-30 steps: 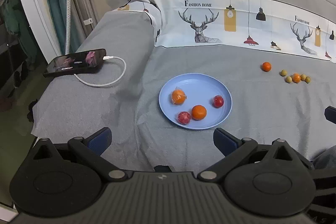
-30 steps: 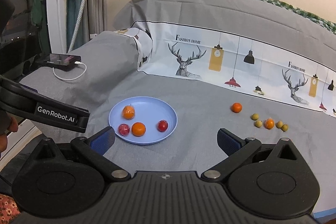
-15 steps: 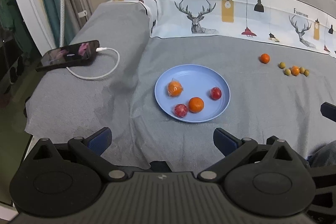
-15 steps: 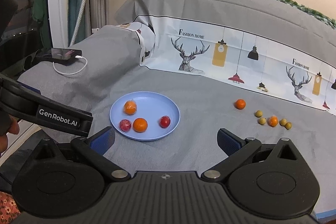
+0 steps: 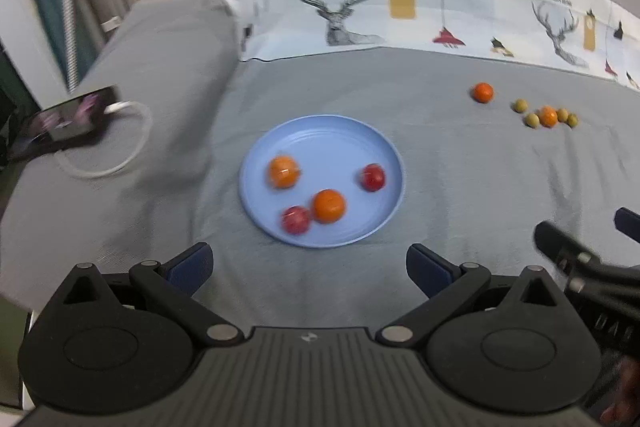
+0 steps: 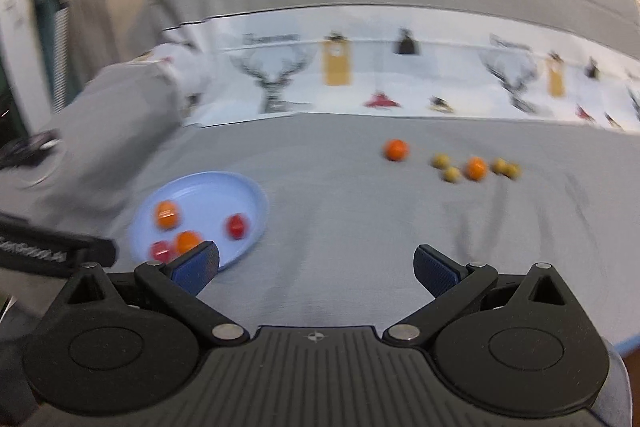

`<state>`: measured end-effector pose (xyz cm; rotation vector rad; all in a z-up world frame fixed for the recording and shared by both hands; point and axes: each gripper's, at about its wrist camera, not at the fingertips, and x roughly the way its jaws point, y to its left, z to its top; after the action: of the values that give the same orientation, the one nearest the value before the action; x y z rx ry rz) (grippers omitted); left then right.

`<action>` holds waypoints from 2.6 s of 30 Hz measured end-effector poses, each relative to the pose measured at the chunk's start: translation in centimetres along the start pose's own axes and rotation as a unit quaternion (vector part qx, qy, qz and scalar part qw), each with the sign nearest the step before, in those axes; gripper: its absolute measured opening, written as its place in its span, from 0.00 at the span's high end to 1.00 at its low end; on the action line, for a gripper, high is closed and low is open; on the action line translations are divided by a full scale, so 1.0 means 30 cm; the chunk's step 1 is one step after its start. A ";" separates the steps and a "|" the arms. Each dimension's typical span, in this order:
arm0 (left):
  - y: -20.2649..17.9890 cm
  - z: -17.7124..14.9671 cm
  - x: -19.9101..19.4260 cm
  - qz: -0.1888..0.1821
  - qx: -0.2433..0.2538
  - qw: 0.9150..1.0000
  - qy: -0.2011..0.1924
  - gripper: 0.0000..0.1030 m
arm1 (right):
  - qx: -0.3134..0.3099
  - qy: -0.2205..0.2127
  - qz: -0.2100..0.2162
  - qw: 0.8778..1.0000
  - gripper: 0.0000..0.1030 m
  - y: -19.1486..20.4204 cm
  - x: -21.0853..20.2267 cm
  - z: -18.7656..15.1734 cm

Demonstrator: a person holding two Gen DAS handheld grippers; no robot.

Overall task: Organize fruits
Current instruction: 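Withdraw both tools from the plate toward the remaining fruits, then grasp a yellow fruit with the right gripper while the left gripper grasps another yellow fruit, then carry both yellow fruits over the blue plate and open both grippers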

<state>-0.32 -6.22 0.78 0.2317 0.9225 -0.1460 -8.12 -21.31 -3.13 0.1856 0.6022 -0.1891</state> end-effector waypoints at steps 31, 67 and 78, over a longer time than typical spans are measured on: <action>-0.912 0.475 0.675 -0.093 0.060 0.994 0.019 0.00 | 0.023 0.013 -0.177 0.984 0.11 -0.938 1.035 0.217; -0.902 0.427 0.624 -0.137 0.084 0.987 0.008 0.73 | 0.060 -0.055 -0.221 0.972 0.71 -1.082 0.744 0.265; -0.389 0.240 0.233 -0.056 0.034 0.997 0.036 0.73 | 0.051 -0.081 -0.036 0.995 0.71 -0.652 0.361 0.290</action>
<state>6.79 -19.52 -2.22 0.2501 1.0029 -0.2753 0.87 -43.52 -4.64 0.2453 0.4385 -0.3027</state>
